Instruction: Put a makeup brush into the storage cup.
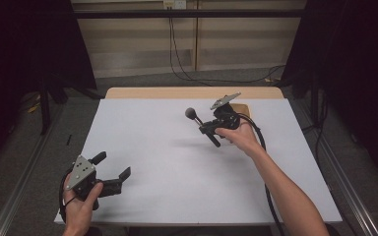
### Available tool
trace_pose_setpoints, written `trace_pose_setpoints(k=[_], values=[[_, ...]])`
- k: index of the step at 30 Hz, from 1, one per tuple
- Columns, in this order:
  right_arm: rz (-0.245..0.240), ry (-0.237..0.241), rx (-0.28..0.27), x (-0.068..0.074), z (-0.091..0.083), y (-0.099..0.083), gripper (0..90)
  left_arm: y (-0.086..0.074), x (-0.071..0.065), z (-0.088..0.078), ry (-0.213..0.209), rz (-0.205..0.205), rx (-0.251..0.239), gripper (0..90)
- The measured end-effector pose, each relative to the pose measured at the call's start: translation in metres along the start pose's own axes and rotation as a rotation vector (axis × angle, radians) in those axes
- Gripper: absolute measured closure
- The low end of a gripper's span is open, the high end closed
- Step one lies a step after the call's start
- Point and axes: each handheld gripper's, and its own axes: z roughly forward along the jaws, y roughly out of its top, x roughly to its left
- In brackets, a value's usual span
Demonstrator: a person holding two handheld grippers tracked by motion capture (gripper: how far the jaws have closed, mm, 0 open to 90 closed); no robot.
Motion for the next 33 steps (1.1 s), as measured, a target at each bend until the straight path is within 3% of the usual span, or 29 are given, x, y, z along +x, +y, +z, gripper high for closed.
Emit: trace_pose_setpoints(k=[14, 27, 33], values=[[0.033, 0.009, -0.155, 0.002, -0.012, -0.007, 73.6, 0.000, 0.000, 0.000, 0.000, 0.003, 0.002, 2.0], [0.064, 0.005, -0.343, 0.001, -0.029, -0.009, 73.6, 0.000, 0.000, 0.000, -0.003, 0.002, 0.002, 1.9], [0.043, -0.003, -0.402, 0.005, -0.034, -0.008, 73.6, 0.000, -0.001, 0.000, -0.009, 0.002, 0.004, 1.9]])
